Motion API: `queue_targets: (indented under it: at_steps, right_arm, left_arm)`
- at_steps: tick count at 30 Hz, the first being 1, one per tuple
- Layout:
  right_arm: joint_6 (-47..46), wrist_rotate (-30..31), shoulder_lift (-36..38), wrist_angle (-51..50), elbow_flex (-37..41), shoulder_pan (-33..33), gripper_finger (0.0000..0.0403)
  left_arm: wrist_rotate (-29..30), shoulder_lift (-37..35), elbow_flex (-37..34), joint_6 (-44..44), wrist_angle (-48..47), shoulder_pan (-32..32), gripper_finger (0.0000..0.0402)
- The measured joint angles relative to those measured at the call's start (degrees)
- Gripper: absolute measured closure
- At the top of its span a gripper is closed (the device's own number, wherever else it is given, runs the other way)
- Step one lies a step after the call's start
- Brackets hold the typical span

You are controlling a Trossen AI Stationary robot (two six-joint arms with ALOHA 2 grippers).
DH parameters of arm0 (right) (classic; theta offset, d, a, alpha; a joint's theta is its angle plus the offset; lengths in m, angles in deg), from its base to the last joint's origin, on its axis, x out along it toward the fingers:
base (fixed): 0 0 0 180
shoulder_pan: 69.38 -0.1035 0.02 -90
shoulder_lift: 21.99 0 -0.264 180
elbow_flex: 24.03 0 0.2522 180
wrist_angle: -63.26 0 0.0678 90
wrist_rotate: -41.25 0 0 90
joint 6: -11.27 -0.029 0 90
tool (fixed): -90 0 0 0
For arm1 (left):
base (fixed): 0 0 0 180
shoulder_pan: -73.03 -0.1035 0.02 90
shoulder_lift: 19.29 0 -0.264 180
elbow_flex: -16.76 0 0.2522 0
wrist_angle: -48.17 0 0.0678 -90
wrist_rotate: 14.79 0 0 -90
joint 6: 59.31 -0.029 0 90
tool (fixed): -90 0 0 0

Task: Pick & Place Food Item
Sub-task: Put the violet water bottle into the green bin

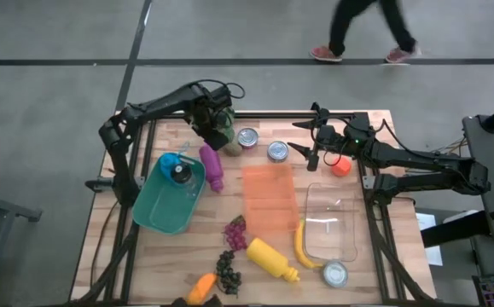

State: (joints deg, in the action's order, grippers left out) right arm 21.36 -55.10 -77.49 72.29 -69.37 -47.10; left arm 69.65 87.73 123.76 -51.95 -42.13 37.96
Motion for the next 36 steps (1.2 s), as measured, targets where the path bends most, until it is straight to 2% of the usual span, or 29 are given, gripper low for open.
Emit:
queue_targets:
  at_steps: [18, 27, 36]
  right_arm:
    - [0.0, 0.0, 0.0, 0.0, 0.0, 0.0, 0.0097]
    - [0.0, 0.0, 0.0, 0.0, -0.02, 0.0, 0.0097]
    - [0.0, 0.0, 0.0, 0.0, 0.0, 0.0, 0.0097]
  left_arm:
    - [-0.08, 0.02, -11.99, -1.53, 8.24, -0.57, 0.0231]
    - [-2.47, -0.09, -12.81, -3.01, 10.93, -0.54, 0.0231]
    - [-7.58, 0.07, -12.96, -6.31, 13.38, 1.44, 0.0231]
